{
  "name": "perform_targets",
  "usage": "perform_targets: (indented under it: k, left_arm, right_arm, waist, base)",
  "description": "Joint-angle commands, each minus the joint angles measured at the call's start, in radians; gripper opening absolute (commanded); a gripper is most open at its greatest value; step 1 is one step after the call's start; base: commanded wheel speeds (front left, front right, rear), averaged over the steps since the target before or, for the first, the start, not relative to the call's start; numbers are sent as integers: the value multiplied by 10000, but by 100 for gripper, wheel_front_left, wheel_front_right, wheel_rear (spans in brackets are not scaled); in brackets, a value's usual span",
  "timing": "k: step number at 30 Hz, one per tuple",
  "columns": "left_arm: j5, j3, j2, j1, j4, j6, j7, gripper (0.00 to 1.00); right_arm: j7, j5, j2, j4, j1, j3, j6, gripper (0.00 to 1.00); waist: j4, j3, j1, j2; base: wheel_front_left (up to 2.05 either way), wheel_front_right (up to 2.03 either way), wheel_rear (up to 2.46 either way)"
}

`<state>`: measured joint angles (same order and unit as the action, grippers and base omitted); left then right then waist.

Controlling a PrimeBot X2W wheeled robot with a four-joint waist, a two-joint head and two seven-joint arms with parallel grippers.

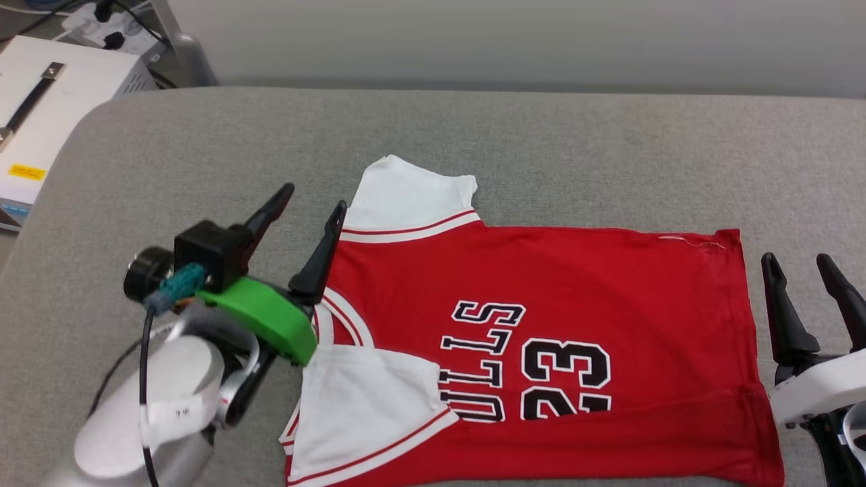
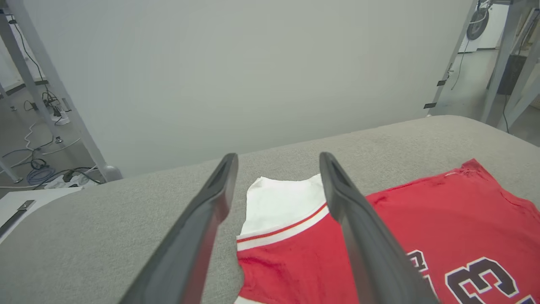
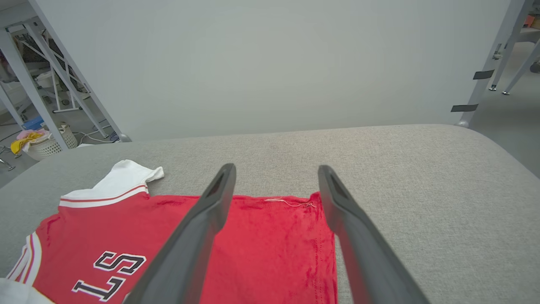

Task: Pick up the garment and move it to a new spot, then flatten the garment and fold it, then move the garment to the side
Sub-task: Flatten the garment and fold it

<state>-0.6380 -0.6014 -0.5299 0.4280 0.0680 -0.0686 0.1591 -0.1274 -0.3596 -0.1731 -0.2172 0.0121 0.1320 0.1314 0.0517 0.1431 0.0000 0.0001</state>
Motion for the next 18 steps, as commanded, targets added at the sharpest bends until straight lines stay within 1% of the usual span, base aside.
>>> perform_targets:
  k: [1,6,8,11,13,15,18]
  left_arm:
    - [181,-83,-130,652,130,267,-339,100]
    - [125,-428,-397,2669,934,1287,-2099,100]
    - [-121,-557,-451,3382,1334,1600,-2861,100]
    - [-742,-702,-507,4271,1978,1852,-3971,100]
    - [-1095,-886,-604,4824,2436,1932,-4729,100]
    - [-1371,-1152,-707,5319,2811,1969,-5417,100]
    - [-1756,-1875,-954,5984,3076,1985,-6271,100]
  right_arm:
    - [18,96,14,-133,-235,-35,-7,100]
    - [52,140,49,-371,-589,-281,-7,100]
    - [92,130,85,-419,-740,-426,-7,100]
    - [156,131,94,-426,-969,-598,-7,100]
    - [195,121,74,-415,-1137,-698,-7,100]
    - [227,112,51,-409,-1297,-789,-7,100]
    - [305,56,30,-394,-1516,-959,-7,100]
  waist:
    - [-556,769,0,-1]
    - [-1099,1550,0,-1]
    - [-1333,1838,0,-1]
    - [-1612,2230,0,-1]
    - [-1771,2487,0,-1]
    - [-1911,2737,0,-1]
    - [-2104,3111,0,-1]
  base:
    - [0,0,0]
    - [0,0,0]
    - [0,0,0]
    - [0,0,0]
    - [0,0,0]
    - [0,0,0]
    - [0,0,0]
